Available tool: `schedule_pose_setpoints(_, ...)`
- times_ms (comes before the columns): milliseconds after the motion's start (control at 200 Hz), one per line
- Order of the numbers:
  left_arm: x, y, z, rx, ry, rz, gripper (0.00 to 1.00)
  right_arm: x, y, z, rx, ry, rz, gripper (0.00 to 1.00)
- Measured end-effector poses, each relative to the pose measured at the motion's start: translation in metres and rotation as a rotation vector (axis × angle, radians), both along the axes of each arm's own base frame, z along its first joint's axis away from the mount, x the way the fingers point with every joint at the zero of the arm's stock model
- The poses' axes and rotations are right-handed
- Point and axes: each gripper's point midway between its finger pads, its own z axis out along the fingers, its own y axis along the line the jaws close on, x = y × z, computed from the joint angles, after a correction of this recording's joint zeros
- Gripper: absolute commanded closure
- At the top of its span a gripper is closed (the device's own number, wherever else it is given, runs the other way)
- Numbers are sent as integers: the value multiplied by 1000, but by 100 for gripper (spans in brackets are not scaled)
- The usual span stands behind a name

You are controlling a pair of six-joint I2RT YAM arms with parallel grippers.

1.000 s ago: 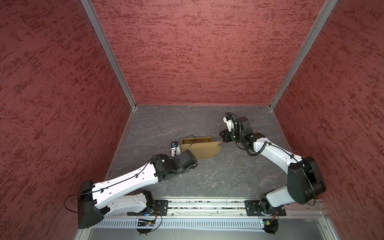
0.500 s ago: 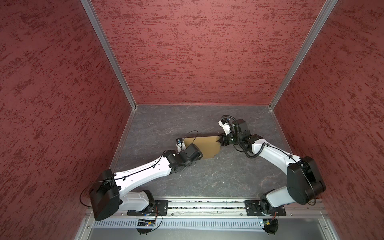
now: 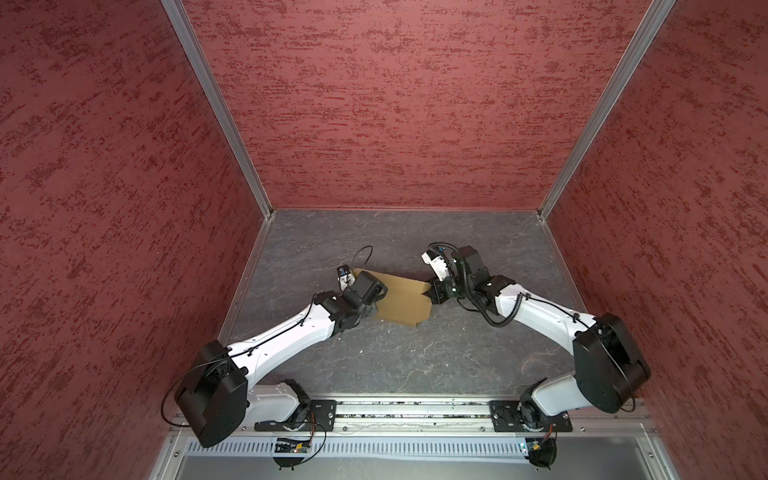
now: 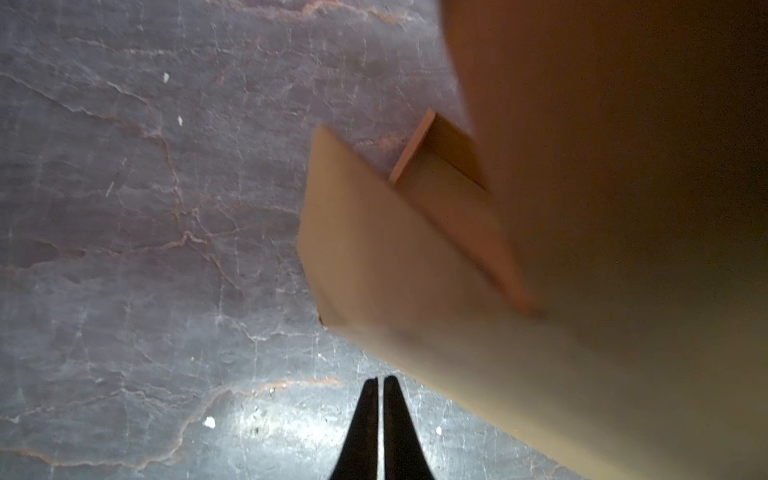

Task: Fold the paper box

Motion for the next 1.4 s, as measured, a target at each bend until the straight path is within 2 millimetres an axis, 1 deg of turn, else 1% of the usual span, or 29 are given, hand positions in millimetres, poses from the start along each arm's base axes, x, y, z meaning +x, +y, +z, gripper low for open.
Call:
schedule_pose_setpoints(160,23,1,-2,9,-5,-1,93,-13,9,10,25,-11,22,95)
schedule_pose_setpoints(381,54,-14,0,-9,-32,-25,93,-25,26,32,83,-49,54,94)
schedule_pose_setpoints(506,70,-21,4,-29,-50,-34,93,-32,32,35,98,-49,67,94)
schedule_pose_setpoints(746,102,-40,12,-67,-81,-63,93,-42,43,33,102,-39,86,94)
schedule_pose_setpoints(877,117,-51,18,-86,-96,-86,93,-46,51,27,101,-25,100,93)
schedule_pose_setpoints(982,129,-61,19,-100,-104,-105,93,-47,60,17,96,-7,108,93)
schedule_pose_setpoints(1087,136,-68,19,-113,-106,-126,93,-49,68,3,77,18,118,93)
schedule_pose_setpoints(1162,141,-72,18,-127,-105,-137,93,-49,74,-4,73,30,123,93)
schedule_pose_setpoints(1252,144,-73,16,-142,-101,-150,93,-47,84,-4,84,30,128,93)
schedule_pose_setpoints(1403,149,-74,18,-172,-99,-172,92,-39,109,2,117,18,144,92)
